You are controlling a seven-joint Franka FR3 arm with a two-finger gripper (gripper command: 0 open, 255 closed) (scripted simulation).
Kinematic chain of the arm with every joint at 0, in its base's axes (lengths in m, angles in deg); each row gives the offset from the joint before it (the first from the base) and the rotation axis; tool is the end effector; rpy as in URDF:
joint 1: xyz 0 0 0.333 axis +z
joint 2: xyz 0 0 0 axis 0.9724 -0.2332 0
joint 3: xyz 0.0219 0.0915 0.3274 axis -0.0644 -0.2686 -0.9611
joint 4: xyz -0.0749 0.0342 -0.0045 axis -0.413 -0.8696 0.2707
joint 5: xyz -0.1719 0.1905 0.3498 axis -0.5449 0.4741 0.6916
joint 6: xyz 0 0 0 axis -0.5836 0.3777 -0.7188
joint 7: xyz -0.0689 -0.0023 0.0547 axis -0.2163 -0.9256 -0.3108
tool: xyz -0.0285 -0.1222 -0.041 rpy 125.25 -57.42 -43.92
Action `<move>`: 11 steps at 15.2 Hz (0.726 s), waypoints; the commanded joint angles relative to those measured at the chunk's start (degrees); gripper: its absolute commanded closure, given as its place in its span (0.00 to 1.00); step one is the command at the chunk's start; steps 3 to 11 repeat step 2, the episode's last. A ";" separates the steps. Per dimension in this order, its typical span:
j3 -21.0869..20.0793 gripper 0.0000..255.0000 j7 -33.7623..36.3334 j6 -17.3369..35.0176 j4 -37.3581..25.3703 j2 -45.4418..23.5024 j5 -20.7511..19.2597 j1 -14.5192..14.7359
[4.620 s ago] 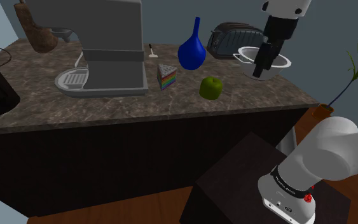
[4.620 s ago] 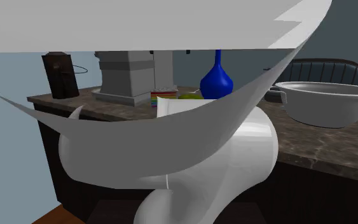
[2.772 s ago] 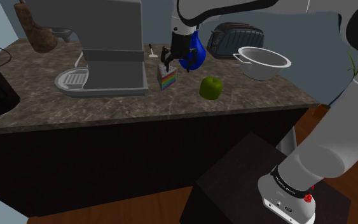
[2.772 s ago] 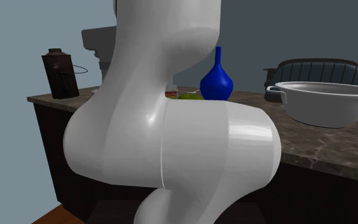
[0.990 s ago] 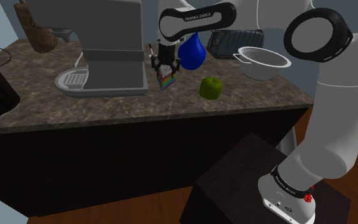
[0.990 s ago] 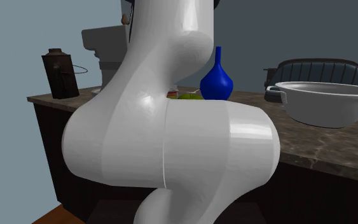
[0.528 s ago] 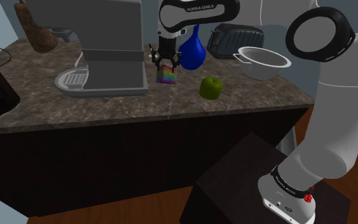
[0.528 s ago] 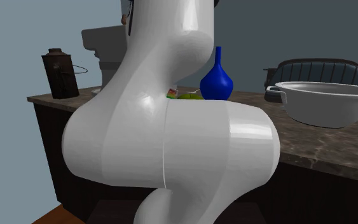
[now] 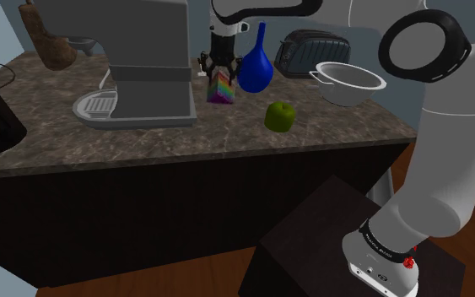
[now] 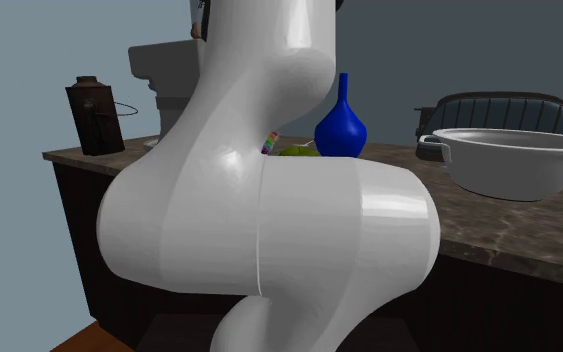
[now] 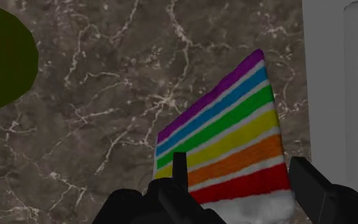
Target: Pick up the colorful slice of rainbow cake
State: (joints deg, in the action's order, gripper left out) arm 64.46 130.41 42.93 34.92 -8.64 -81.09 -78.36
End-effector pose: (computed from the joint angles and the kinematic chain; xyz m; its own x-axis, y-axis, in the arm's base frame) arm 0.7301 0.1105 0.4877 0.7491 -0.6617 0.0303 -0.6621 -0.7494 0.0041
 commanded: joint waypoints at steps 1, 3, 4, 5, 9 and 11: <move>-0.03 1.00 -0.05 -0.89 -0.74 0.21 0.05 0.03; -0.03 1.00 -0.05 -0.90 -0.76 0.20 0.05 0.03; -0.03 1.00 -0.05 -0.90 -0.76 0.20 0.05 0.03; -0.03 1.00 -0.05 -0.90 -0.76 0.20 0.05 0.03; -0.03 1.00 -0.05 -0.90 -0.76 0.20 0.05 0.03; -0.03 1.00 -0.05 -0.90 -0.76 0.20 0.05 0.03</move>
